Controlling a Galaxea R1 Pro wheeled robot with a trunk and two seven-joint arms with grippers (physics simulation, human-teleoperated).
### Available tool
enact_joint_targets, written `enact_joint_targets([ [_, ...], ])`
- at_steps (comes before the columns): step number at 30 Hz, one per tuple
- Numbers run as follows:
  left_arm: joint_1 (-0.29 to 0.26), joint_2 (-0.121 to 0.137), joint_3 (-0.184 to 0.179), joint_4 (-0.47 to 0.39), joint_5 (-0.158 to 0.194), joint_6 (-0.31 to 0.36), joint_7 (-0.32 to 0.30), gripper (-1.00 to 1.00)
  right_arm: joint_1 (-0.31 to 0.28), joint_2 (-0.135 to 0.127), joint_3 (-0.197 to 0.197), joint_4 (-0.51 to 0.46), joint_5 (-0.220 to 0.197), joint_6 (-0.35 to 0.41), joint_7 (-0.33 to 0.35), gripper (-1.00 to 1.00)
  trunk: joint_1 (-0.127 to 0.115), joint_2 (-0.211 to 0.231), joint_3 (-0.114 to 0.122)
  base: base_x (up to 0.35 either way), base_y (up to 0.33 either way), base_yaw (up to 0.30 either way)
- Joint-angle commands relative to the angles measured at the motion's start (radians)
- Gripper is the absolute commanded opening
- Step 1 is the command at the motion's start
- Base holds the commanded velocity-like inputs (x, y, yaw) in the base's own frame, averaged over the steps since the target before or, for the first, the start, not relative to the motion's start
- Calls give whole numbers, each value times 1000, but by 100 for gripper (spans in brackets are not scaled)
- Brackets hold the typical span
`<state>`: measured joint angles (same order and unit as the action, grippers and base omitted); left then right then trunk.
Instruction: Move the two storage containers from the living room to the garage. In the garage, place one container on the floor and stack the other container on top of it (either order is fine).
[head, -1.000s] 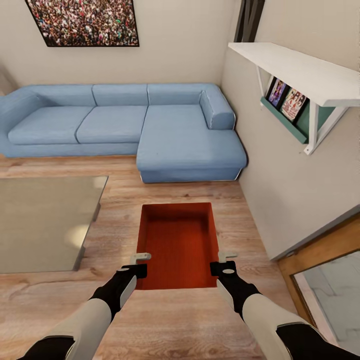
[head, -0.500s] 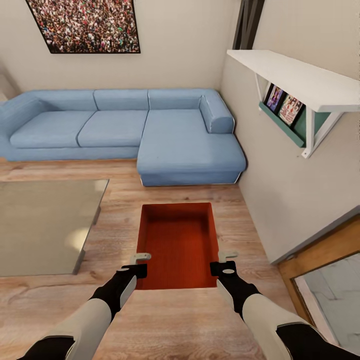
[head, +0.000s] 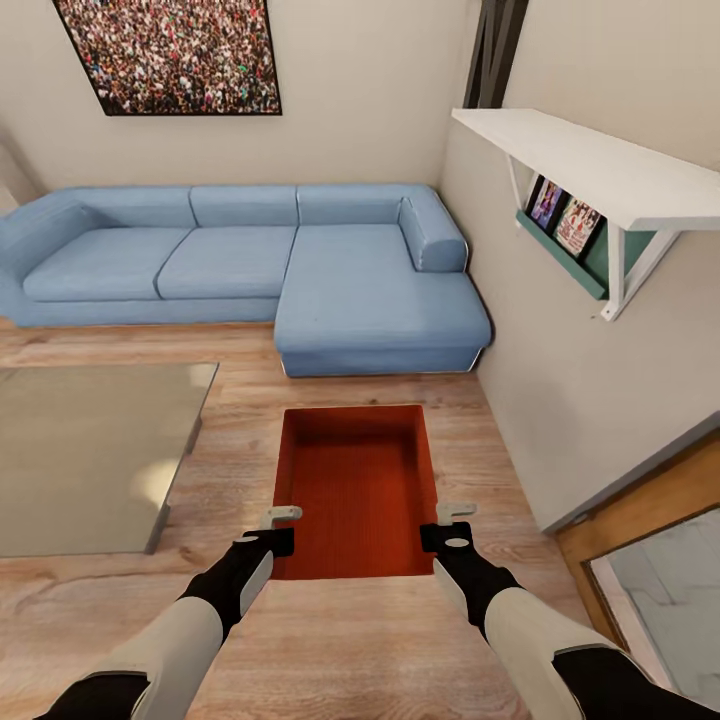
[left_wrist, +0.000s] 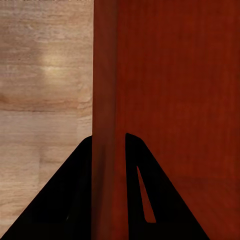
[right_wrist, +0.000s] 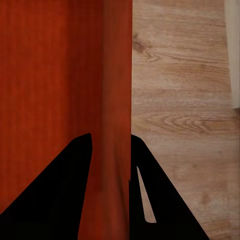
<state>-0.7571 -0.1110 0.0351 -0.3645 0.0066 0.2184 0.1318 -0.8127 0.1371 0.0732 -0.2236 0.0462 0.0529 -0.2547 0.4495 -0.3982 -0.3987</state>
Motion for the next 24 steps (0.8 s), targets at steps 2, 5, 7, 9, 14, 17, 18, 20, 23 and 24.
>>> enact_joint_targets([
  [2, -1, 1, -3, -14, 0, 2, 5, -100, 0, -12, 19, 4, -16, 5, -3, -100, 0, -2, 0, 0, 0, 0],
  [5, -1, 1, -3, -14, 0, 2, 5, -100, 0, -11, 19, 4, -16, 4, -3, -100, 0, -2, 4, 0, 0, 0],
  [7, -1, 1, -3, -14, 0, 2, 5, -100, 0, -11, 19, 4, -16, 4, -3, -100, 0, -2, 7, 0, 0, 0],
  [9, -1, 1, -3, -14, 0, 2, 5, -100, 0, -11, 19, 4, -16, 4, -3, -100, 0, -2, 10, 0, 0, 0],
  [14, -1, 1, -3, -14, 0, 2, 5, -100, 0, -11, 19, 4, -16, 4, -3, -100, 0, -2, 18, 0, 0, 0],
  [17, -1, 1, -3, -14, 0, 2, 5, -100, 0, -11, 19, 4, -16, 4, -3, -100, 0, -2, 23, 0, 0, 0],
  [18, -1, 1, -3, -14, 0, 2, 5, -100, 0, -11, 19, 4, -16, 4, -3, -100, 0, -2, 25, 0, 0, 0],
  [20, -1, 1, -4, -14, 0, 2, 5, -100, 0, -11, 19, 4, -16, 4, -3, -100, 0, -2, 28, 0, 0, 0],
  [23, -1, 1, -4, -14, 0, 2, 5, -100, 0, -11, 19, 4, -16, 4, -3, -100, 0, -2, 33, 0, 0, 0],
  [24, -1, 1, -4, -14, 0, 2, 5, -100, 0, -11, 19, 4, -16, 4, -3, -100, 0, -2, 34, 0, 0, 0],
])
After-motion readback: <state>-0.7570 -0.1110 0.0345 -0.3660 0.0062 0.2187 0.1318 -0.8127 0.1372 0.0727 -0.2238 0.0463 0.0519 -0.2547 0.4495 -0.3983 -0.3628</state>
